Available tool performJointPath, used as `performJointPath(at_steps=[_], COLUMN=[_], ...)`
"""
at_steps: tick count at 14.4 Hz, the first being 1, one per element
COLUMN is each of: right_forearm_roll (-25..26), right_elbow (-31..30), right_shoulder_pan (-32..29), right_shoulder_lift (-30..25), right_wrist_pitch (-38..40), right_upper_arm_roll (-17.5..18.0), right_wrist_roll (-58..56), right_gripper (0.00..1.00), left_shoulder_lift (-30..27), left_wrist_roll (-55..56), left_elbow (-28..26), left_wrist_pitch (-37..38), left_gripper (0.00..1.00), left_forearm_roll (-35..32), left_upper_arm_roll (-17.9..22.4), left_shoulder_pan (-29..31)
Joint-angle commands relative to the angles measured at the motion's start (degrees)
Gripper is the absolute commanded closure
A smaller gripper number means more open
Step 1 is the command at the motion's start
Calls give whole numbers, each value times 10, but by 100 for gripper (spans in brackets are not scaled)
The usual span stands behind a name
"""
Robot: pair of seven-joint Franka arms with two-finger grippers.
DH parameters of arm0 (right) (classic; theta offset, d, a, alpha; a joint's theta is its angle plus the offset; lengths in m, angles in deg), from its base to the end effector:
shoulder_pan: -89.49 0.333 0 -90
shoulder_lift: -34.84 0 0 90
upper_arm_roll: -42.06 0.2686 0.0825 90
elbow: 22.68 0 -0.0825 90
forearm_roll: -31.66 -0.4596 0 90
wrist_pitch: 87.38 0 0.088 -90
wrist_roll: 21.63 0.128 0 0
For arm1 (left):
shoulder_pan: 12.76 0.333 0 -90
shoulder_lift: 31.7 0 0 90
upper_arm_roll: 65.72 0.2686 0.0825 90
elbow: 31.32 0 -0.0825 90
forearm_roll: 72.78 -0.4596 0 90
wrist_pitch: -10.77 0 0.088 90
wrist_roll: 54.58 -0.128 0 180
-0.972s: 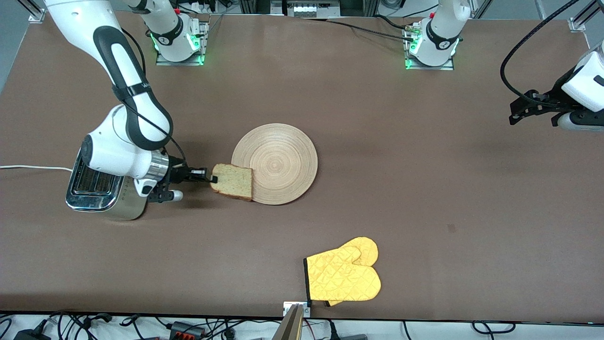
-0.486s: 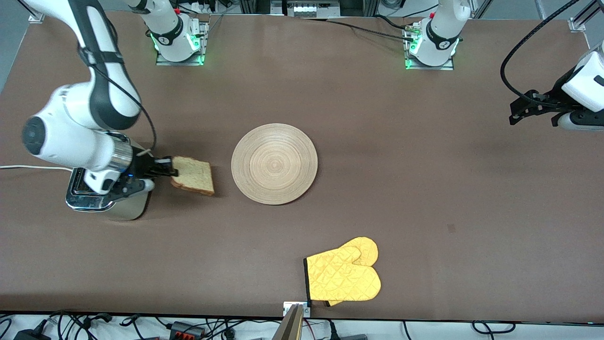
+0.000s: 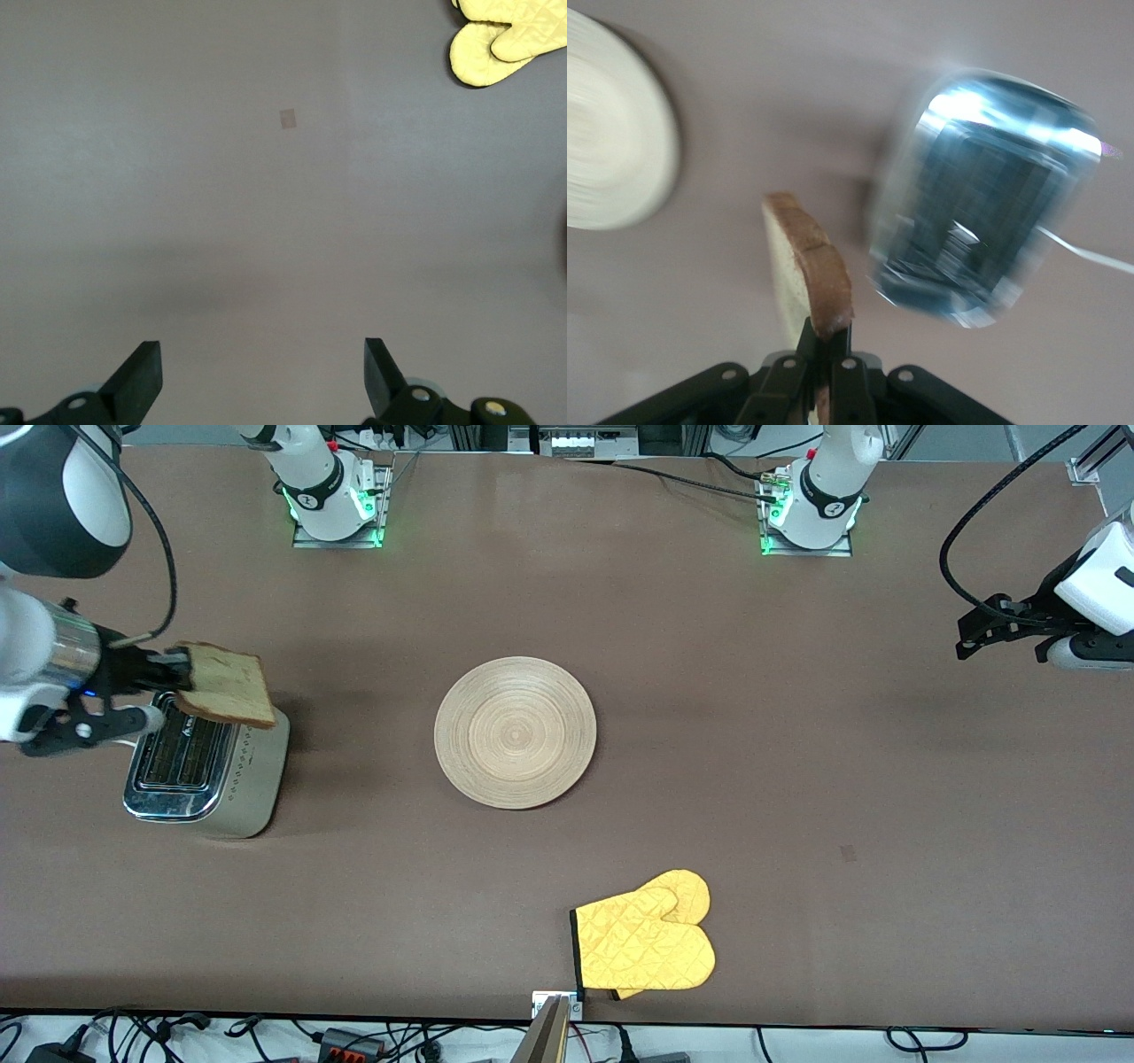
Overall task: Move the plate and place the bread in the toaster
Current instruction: 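Carry the bread with the right gripper above the toaster slot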
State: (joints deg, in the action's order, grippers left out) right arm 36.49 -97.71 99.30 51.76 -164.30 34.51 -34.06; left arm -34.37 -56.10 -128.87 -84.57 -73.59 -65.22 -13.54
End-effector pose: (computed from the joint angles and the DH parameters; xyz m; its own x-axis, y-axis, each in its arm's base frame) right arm 0.6703 0.0240 0.4888 0.9339 0.2278 -0.2756 0.2544 -0.9650 0.0644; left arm 0.6239 -0.0013 0.5210 0.9994 -0.0327 0.0077 -0.0326 -0.9994 -0.0139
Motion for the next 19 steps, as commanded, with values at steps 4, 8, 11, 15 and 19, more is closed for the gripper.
performJointPath(at_steps=[4,8,11,15,19], right_forearm_roll=[135,127,88,85,62], right_elbow=[135,159,161,161,161], right_shoulder_pan=[-5,-1,2,1,2], right_shoulder_lift=[99,133,151,161,171], right_wrist_pitch=[48,62,56,32,17], right_upper_arm_roll=[-55,-56,-55,-47,-47], right_wrist_roll=[8,72,165,186,203], right_gripper=[100,100,100,100,100], left_shoulder_lift=[6,6,6,6,6], left_wrist_roll=[4,4,4,4,4], left_elbow=[17,17,17,16,17], left_wrist_pitch=[13,13,13,19,22], left_gripper=[0,0,0,0,0], left_forearm_roll=[-3,-3,-3,-3,-3], left_upper_arm_roll=[-8,-8,-8,-8,-8], left_shoulder_pan=[7,7,7,10,9])
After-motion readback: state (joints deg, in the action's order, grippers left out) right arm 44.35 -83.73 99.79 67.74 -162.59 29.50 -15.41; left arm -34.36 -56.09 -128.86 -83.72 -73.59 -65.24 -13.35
